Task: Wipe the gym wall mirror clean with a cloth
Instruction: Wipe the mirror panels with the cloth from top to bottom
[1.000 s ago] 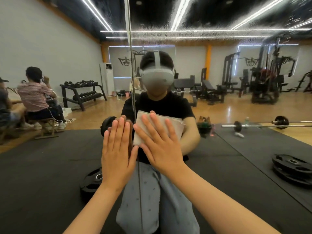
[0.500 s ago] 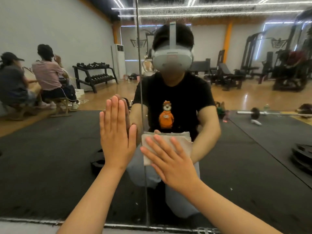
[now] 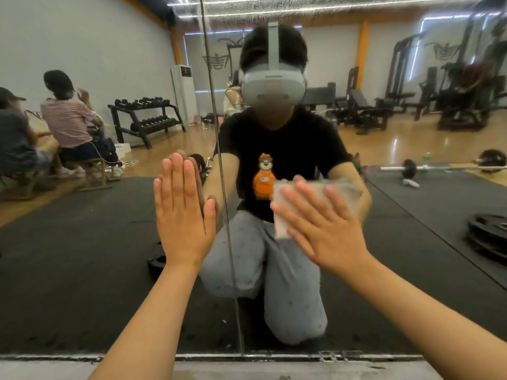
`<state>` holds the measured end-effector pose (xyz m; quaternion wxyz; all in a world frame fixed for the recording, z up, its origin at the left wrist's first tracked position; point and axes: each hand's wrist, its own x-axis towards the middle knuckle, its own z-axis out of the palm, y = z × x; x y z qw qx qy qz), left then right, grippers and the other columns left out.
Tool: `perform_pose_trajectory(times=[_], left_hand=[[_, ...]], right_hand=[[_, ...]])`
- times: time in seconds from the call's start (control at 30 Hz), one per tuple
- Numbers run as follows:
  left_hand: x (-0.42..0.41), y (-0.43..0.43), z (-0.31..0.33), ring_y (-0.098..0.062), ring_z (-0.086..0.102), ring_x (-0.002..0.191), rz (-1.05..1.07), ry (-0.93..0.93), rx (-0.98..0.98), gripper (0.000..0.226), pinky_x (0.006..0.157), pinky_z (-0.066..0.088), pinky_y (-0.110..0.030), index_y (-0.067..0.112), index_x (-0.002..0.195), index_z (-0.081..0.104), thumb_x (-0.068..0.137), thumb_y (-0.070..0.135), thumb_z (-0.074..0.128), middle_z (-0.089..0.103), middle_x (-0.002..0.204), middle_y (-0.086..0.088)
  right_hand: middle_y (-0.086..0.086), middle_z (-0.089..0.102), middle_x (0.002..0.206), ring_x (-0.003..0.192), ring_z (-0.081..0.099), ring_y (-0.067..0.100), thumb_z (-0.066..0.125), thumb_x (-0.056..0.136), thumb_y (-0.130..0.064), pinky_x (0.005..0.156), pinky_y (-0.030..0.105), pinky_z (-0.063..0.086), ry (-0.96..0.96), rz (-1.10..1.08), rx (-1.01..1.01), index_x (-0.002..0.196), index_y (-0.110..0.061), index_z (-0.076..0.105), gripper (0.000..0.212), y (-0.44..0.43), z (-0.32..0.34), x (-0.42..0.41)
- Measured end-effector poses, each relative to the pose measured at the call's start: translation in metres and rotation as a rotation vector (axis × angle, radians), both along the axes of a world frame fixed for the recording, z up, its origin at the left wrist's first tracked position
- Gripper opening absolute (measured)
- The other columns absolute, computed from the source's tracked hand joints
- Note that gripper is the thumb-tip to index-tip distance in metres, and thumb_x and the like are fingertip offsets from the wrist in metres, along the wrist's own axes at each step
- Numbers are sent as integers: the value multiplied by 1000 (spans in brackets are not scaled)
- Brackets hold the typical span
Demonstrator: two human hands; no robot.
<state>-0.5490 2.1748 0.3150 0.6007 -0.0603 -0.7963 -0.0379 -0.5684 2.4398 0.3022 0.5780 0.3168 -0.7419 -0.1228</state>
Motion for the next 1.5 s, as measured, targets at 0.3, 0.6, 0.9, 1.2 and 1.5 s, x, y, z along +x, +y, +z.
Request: perform_pose_trajectory(times=[0.3, 0.6, 0.9, 1.2, 1.5], left_hand=[[2, 2, 2, -19, -11, 152, 5, 8, 6, 68, 124, -2, -42, 13, 156, -12, 102, 31, 24, -19, 163, 2], [3, 5, 1, -24, -5, 151, 39, 4, 36, 65, 124, 0, -45, -1, 155, 5, 102, 30, 24, 9, 161, -24], [8, -1, 3, -21, -12, 152, 56, -26, -24, 68, 124, -2, -43, 8, 156, -11, 103, 32, 25, 3, 163, -19], [9, -5, 5, -21, -12, 152, 43, -37, -45, 68, 124, -3, -41, 1, 156, 1, 102, 36, 23, 7, 162, -24], [10, -3, 4, -19, -13, 151, 24, -6, -47, 66, 124, -2, -42, -3, 155, 6, 102, 33, 25, 9, 161, -24]], right_hand=[[4, 5, 166, 153, 4, 25, 27, 107, -34, 122, 49, 4, 2, -44, -257, 159, -24, 17, 54, 15, 16, -5], [-2, 8, 167, 154, 7, 19, 43, 95, -36, 124, 44, 0, -7, -119, 203, 158, -29, 17, 69, 70, -136, -2], [-2, 8, 167, 153, 8, 19, 33, 104, -30, 123, 41, 3, -19, -41, -94, 158, -28, 21, 55, 88, -58, -6], [4, 11, 164, 153, 4, 23, 31, 105, -28, 121, 51, 8, -57, -17, -385, 158, -24, 19, 54, 93, 27, 1], [-2, 5, 167, 154, 5, 23, 22, 108, -34, 124, 45, 2, -288, -189, -167, 159, -29, 11, 53, 124, -188, 24]])
